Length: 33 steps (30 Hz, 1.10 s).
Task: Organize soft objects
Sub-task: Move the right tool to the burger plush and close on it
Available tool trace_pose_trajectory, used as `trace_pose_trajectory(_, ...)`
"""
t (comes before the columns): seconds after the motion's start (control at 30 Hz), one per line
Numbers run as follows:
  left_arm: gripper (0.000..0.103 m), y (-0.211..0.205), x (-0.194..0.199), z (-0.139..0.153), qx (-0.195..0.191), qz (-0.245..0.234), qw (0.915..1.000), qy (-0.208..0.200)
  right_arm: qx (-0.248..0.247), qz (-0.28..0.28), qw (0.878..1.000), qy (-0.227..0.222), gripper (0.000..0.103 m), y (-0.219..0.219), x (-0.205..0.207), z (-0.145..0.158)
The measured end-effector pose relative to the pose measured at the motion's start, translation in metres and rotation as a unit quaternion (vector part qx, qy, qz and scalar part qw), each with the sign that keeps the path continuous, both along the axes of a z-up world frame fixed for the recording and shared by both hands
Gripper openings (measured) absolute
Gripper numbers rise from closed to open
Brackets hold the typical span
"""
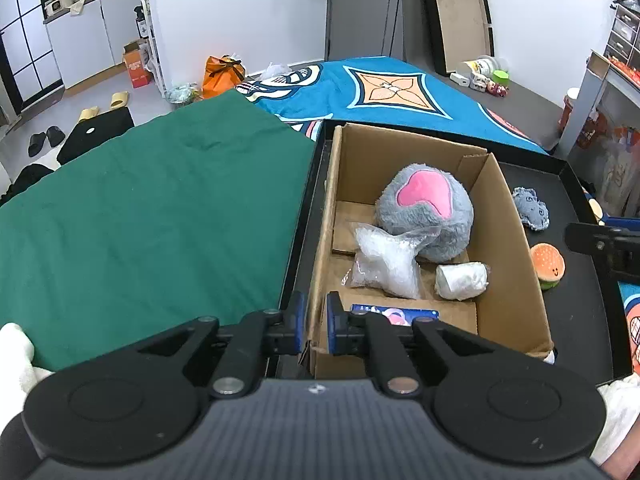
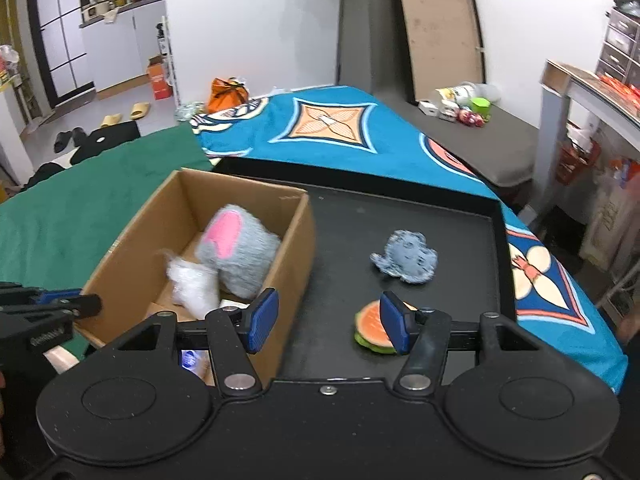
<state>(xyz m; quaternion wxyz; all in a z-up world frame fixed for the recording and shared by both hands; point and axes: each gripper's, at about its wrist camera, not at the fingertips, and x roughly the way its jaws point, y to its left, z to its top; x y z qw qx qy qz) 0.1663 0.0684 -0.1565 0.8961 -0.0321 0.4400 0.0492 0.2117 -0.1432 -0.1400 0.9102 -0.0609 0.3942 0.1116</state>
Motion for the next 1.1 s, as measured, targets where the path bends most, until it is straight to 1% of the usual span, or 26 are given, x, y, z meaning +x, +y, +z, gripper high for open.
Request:
trace_pose_trajectory(0.27, 0.013, -0.001, -0.001, 0.0, 0.004, -0.005, 1.0, 0.001, 0.012, -0.008, 1.0, 0.011, 0.057, -0.015, -0.002, -0.007)
trace_pose_trajectory(0.43, 0.014, -0.005, 0.002, -0.001, 0.017, -0.007, 0.9998, 0.006, 0.035, -0.005, 0.999, 0.013, 0.061, -0.021, 0.001, -0.009)
trace_pose_trajectory(0.6, 0.016, -0.013, 0.002, -0.002, 0.04, -0.013, 0.9991, 0.009, 0.045, 0.0, 0.999, 0.021, 0.064, -0.03, 0.004, -0.017)
trace_pose_trajectory(0.63, 0.018, -0.015, 0.002, -0.002, 0.047, -0.014, 0.9988, 0.009, 0.048, 0.0, 0.999, 0.022, 0.065, -0.032, 0.004, -0.019)
trace_pose_trajectory(0.7, 0.028, -0.021, 0.003, -0.003, 0.063, -0.015, 0.9979, 0.009, 0.053, 0.0, 0.998, 0.024, 0.068, -0.036, 0.005, -0.021)
trace_pose_trajectory(0.73, 0.031, -0.022, 0.003, -0.003, 0.068, -0.016, 0.9975, 0.009, 0.055, 0.001, 0.998, 0.024, 0.069, -0.039, 0.006, -0.023)
trace_pose_trajectory(0.8, 0.04, -0.027, 0.004, -0.003, 0.083, -0.017, 0.9963, 0.009, 0.058, 0.003, 0.998, 0.024, 0.075, -0.043, 0.007, -0.025)
trace_pose_trajectory(0.9, 0.048, -0.033, 0.005, -0.003, 0.106, -0.017, 0.9942, 0.011, 0.063, 0.004, 0.998, 0.03, 0.08, -0.05, 0.01, -0.029)
trace_pose_trajectory(0.97, 0.052, -0.036, 0.005, -0.003, 0.117, -0.019, 0.9929, 0.011, 0.065, 0.006, 0.997, 0.034, 0.081, -0.054, 0.011, -0.031)
trace_pose_trajectory(1.1, 0.061, -0.042, 0.007, -0.004, 0.14, -0.016, 0.9899, 0.014, 0.068, 0.014, 0.997, 0.041, 0.087, -0.059, 0.013, -0.034)
